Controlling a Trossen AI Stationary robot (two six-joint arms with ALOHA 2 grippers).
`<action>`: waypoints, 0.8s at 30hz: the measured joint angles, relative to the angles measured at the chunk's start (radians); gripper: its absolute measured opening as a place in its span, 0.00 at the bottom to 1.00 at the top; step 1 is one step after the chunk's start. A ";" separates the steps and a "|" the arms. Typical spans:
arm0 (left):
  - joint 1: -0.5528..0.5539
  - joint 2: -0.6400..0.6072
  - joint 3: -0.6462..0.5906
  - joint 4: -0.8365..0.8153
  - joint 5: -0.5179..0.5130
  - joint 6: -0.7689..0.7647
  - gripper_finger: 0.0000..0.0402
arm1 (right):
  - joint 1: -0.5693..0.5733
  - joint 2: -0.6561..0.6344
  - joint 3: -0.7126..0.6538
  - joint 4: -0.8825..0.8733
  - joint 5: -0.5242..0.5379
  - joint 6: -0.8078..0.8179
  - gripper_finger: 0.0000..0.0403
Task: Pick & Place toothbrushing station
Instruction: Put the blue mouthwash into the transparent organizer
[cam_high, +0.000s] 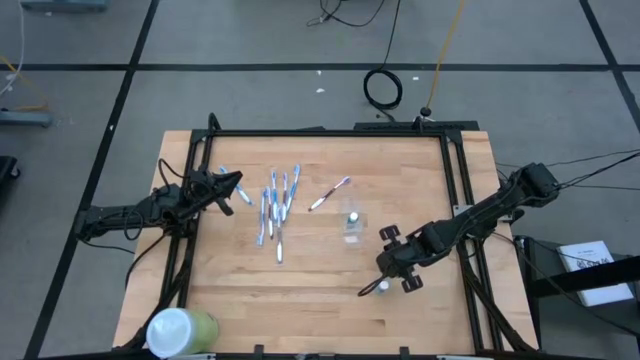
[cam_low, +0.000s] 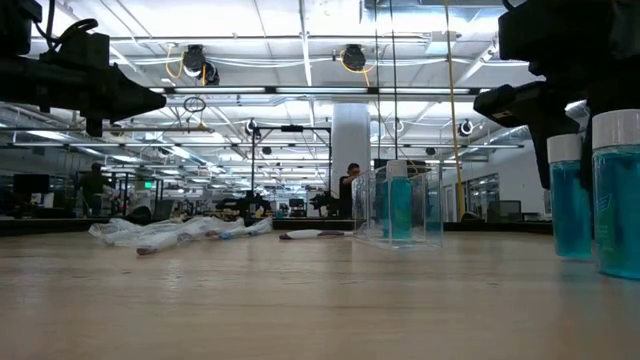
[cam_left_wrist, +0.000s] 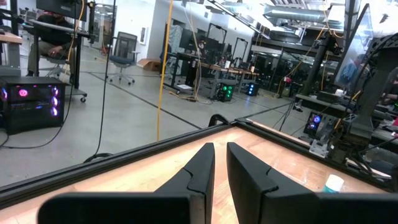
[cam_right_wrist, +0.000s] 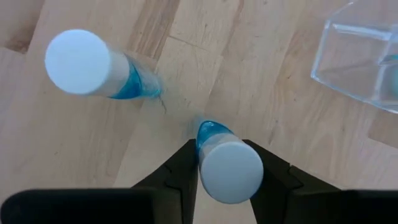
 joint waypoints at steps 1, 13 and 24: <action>0.000 0.000 0.000 0.000 0.000 0.000 0.12 | -0.003 -0.004 0.000 0.000 0.013 -0.006 0.25; 0.000 0.000 0.000 0.000 0.000 0.000 0.12 | -0.097 -0.202 0.002 0.011 0.126 -0.037 0.25; 0.000 0.000 0.000 0.001 0.000 0.000 0.12 | -0.213 -0.297 0.003 0.284 0.140 -0.140 0.25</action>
